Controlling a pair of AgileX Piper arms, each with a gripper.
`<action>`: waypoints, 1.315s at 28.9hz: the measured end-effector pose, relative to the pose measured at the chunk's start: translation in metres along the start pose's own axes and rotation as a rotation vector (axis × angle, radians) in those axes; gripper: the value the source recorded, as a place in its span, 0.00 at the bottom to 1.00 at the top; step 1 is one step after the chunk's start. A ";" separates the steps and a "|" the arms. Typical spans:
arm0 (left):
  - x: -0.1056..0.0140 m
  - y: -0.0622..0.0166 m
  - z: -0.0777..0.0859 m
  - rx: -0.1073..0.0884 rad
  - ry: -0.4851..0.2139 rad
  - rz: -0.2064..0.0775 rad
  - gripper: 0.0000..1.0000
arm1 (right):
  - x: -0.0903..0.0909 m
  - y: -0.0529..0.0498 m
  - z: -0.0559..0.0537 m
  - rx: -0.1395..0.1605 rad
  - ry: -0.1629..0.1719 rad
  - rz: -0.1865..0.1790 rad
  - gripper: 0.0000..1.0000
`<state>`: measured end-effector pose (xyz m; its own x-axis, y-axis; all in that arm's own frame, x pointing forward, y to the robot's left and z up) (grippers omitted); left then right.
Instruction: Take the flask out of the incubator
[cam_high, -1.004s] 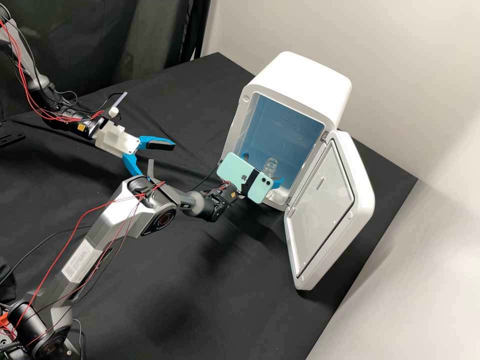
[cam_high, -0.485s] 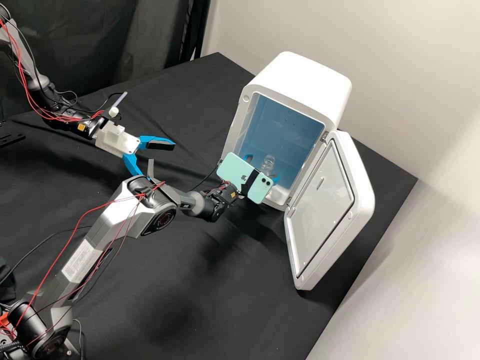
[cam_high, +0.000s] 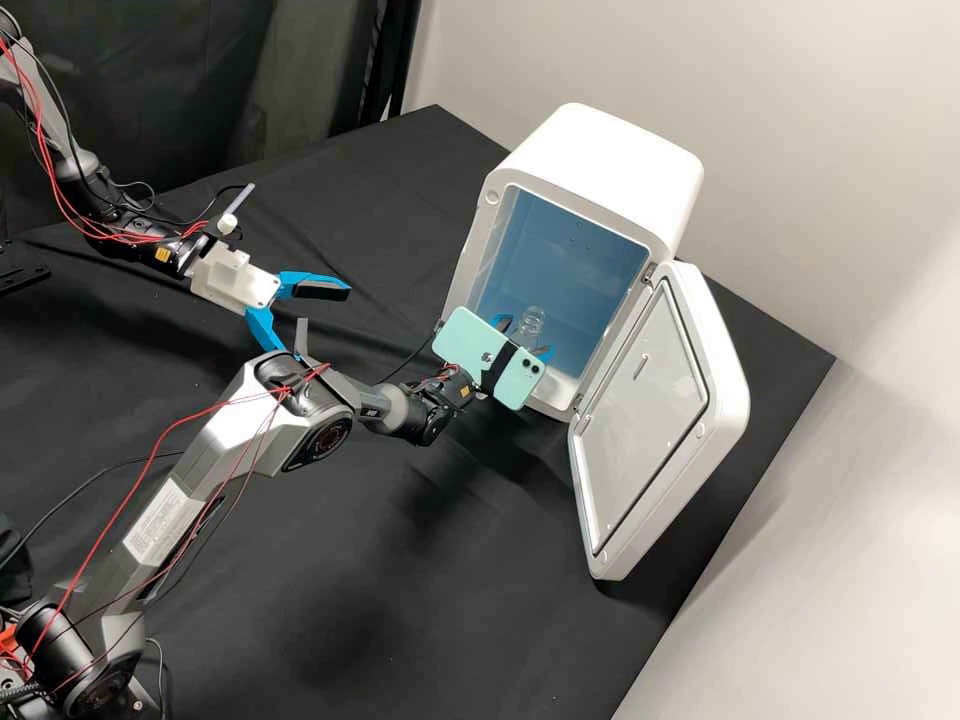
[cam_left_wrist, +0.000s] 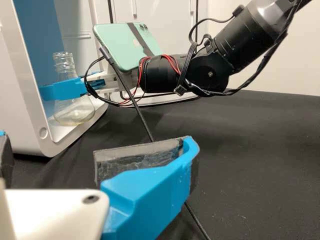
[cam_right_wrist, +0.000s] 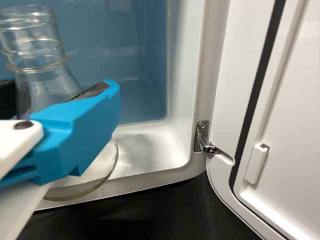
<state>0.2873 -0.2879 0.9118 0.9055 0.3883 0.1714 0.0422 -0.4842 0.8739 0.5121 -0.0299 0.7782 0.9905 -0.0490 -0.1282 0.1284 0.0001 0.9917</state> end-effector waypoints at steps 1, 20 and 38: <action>0.000 0.0002 0.000 0.000 0.000 0.001 1.00 | 0.000 0.000 0.000 0.000 0.000 0.000 0.00; 0.000 0.0013 0.000 0.001 0.000 0.003 1.00 | 0.000 -0.001 0.000 -0.004 0.002 -0.004 0.00; 0.000 0.0014 0.000 0.001 0.001 0.003 1.00 | -0.002 -0.002 0.001 0.003 0.009 -0.001 0.00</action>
<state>0.2868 -0.2886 0.9131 0.9050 0.3880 0.1747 0.0398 -0.4859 0.8731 0.5102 -0.0307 0.7763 0.9909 -0.0396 -0.1288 0.1288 -0.0028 0.9917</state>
